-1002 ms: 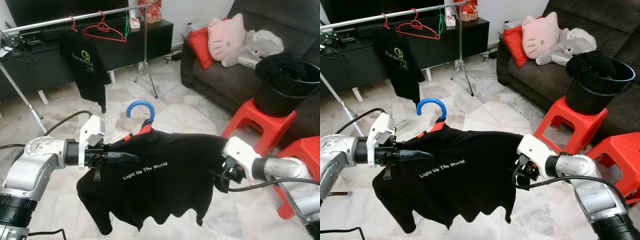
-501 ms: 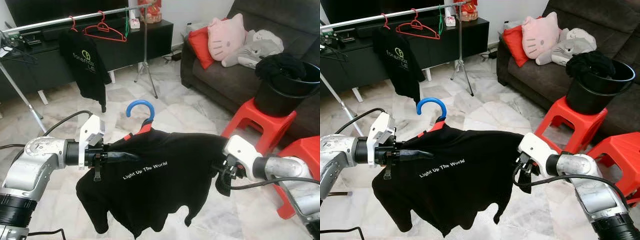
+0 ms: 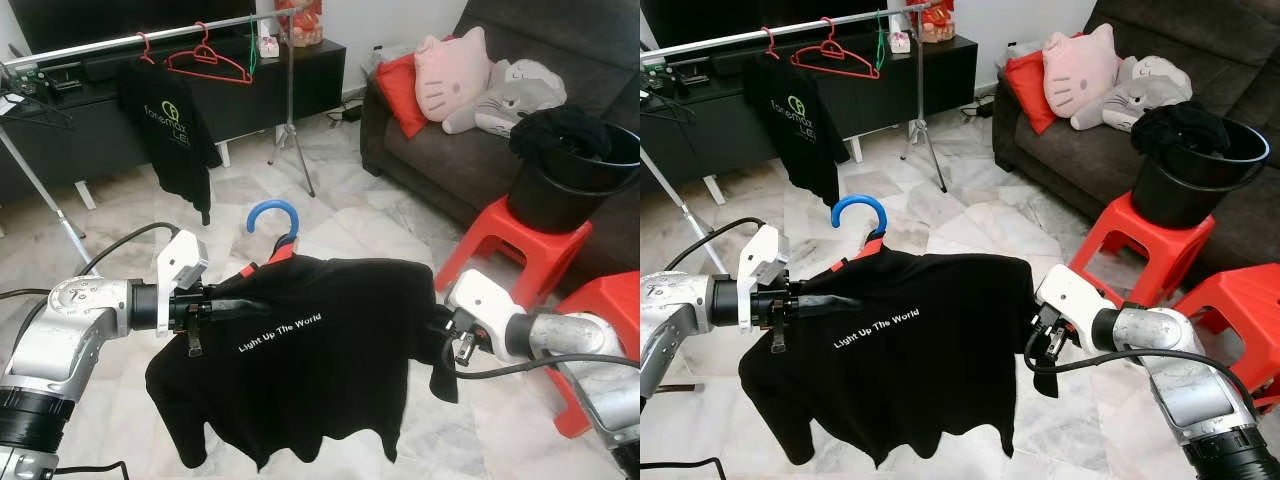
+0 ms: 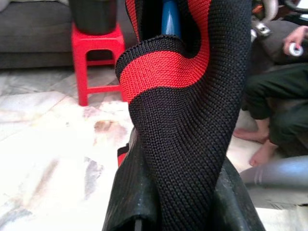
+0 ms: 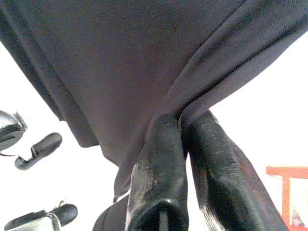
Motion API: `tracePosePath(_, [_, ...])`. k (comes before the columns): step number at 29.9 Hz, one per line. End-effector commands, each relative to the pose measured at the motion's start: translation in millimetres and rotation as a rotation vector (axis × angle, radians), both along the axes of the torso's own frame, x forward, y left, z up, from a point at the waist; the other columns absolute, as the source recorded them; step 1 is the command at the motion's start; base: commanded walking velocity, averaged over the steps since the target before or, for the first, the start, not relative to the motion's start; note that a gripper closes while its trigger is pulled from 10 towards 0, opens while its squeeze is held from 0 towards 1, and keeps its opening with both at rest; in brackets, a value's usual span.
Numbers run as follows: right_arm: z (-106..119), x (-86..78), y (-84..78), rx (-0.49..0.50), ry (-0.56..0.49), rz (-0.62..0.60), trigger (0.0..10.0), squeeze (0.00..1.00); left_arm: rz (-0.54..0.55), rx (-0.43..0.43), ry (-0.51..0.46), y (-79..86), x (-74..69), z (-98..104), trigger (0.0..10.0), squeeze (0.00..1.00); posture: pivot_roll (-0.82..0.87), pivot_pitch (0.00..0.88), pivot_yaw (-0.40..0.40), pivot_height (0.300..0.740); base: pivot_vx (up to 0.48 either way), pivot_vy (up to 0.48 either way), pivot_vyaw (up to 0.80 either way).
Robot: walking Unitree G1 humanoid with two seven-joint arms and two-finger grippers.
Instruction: Hang hanger
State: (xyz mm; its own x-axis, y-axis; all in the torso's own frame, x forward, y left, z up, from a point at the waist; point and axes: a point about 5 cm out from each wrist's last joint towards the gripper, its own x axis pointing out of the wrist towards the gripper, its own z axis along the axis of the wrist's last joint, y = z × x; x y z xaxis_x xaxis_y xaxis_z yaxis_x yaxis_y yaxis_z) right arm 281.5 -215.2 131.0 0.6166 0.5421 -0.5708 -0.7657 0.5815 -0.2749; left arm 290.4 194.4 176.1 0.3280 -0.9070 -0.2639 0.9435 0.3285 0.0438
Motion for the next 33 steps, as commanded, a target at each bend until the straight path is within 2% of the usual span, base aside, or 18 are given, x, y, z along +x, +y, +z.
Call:
tracePosePath(1, [8,1.8,3.0,-0.006,-0.028,0.011,0.0,0.0,0.009,-0.008,-0.074,0.0,5.1,14,0.0,0.0,-0.06,0.0,-0.026,0.74,0.0,0.0,0.0])
tracePosePath(10, [7,1.0,6.6,0.002,-0.028,0.018,0.0,0.0,0.131,0.007,-0.126,4.3,18.7,13,0.0,0.0,-0.06,0.0,-0.022,0.74,0.0,0.0,0.0])
tracePosePath(15, [8,0.6,7.1,0.002,-0.028,0.017,0.0,0.0,0.161,0.003,-0.142,4.9,22.3,13,0.0,0.0,-0.06,0.0,-0.02,0.74,0.0,0.0,0.0])
tracePosePath(16, [8,0.1,8.1,0.004,-0.03,0.022,0.0,0.0,0.19,0.002,-0.161,4.8,25.6,14,0.0,0.0,-0.06,0.0,-0.02,0.74,0.0,0.0,0.0])
tracePosePath(17, [9,-1.3,12.1,0.01,-0.031,0.04,0.0,0.0,0.264,0.0,-0.203,4.5,34.1,15,0.0,0.0,-0.06,0.0,-0.02,0.74,0.0,0.0,0.0])
tracePosePath(22, [11,-2.9,17.0,0.013,-0.031,0.06,0.0,0.0,0.408,-0.046,-0.268,4.0,48.3,19,0.0,0.0,-0.06,0.0,-0.02,0.74,0.0,0.0,0.0])
tracePosePath(24, [11,-3.4,17.5,0.012,-0.03,0.065,0.0,0.0,0.426,-0.06,-0.276,3.4,50.1,20,0.0,0.0,-0.06,0.0,-0.02,0.74,0.0,0.0,0.0])
tracePosePath(25, [11,-4.4,19.5,0.009,-0.029,0.077,0.0,0.0,0.502,-0.078,-0.31,2.4,56.3,23,0.0,0.0,-0.06,0.0,-0.02,0.74,0.0,0.0,0.0])
tracePosePath(30, [13,-6.0,26.6,0.016,-0.03,0.104,0.0,0.0,0.633,-0.125,-0.325,1.1,65.7,23,0.0,0.0,-0.07,0.0,-0.02,0.74,0.0,0.0,0.0])
tracePosePath(33, [13,-7.6,32.7,0.027,-0.025,0.126,0.0,0.0,0.772,-0.139,-0.34,2.2,73.2,22,0.0,0.0,-0.07,0.0,-0.023,0.74,0.0,0.0,0.0])
